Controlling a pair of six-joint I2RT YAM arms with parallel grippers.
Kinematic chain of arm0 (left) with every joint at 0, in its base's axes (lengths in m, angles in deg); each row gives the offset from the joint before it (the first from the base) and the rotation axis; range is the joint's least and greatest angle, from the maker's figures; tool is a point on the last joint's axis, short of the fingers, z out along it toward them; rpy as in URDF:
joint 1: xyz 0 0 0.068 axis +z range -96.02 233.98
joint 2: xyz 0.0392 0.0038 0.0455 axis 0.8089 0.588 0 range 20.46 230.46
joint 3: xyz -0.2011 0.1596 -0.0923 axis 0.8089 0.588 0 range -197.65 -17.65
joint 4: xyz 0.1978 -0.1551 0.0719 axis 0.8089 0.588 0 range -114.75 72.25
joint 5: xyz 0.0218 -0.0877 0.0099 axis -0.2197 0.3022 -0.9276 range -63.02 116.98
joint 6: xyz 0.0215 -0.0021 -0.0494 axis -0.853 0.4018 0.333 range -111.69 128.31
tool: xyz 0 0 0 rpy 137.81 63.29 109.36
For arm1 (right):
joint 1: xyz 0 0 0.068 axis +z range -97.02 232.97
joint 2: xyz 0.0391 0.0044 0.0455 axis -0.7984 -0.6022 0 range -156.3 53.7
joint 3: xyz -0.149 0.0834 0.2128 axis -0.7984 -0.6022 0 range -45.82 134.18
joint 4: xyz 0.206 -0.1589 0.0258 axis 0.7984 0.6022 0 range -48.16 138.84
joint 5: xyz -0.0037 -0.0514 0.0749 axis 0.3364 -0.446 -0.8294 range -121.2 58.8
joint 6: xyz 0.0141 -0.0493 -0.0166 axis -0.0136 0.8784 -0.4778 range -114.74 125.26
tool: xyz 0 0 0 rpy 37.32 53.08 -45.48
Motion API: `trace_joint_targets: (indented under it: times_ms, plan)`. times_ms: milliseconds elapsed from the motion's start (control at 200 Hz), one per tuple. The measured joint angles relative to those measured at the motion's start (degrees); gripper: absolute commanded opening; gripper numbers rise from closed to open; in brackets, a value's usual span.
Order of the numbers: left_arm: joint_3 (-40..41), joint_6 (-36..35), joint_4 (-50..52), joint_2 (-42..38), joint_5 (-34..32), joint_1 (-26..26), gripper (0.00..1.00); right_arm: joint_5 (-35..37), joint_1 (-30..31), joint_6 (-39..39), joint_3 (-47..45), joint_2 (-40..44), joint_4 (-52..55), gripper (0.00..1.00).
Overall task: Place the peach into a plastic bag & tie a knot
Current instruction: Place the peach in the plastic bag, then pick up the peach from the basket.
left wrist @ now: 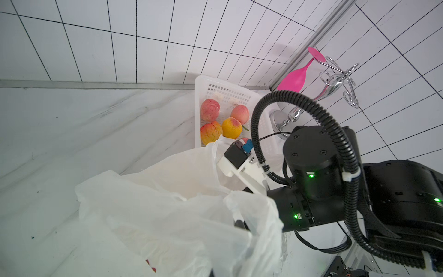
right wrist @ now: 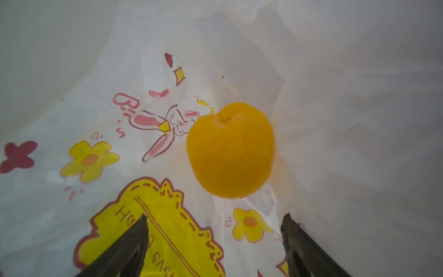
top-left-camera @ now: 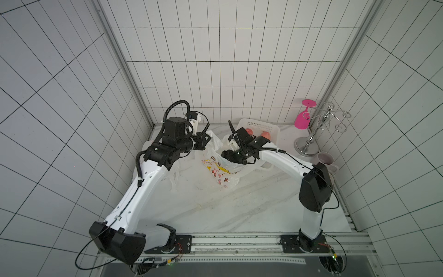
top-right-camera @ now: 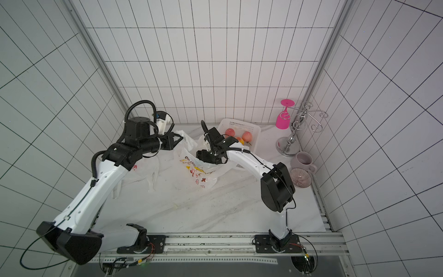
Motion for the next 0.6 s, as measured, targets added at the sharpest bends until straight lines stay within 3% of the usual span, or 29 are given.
trace_joint_targets:
  times_ms: [170, 335, 600]
  plan:
    - [0.7, -0.1, 0.6, -0.2, -1.9, 1.1, 0.0, -0.4, -2.4, 1.2, 0.1, 6.8, 4.0, 0.84]
    - [2.1, 0.0, 1.7, -0.2, -3.3, 2.5, 0.0, 0.3, -9.6, 1.3, 4.0, 13.2, 5.2, 0.8]
    - [2.3, 0.9, 4.9, -1.1, -9.5, 8.0, 0.0, 12.4, -22.7, 1.6, 3.4, 16.8, 5.0, 0.77]
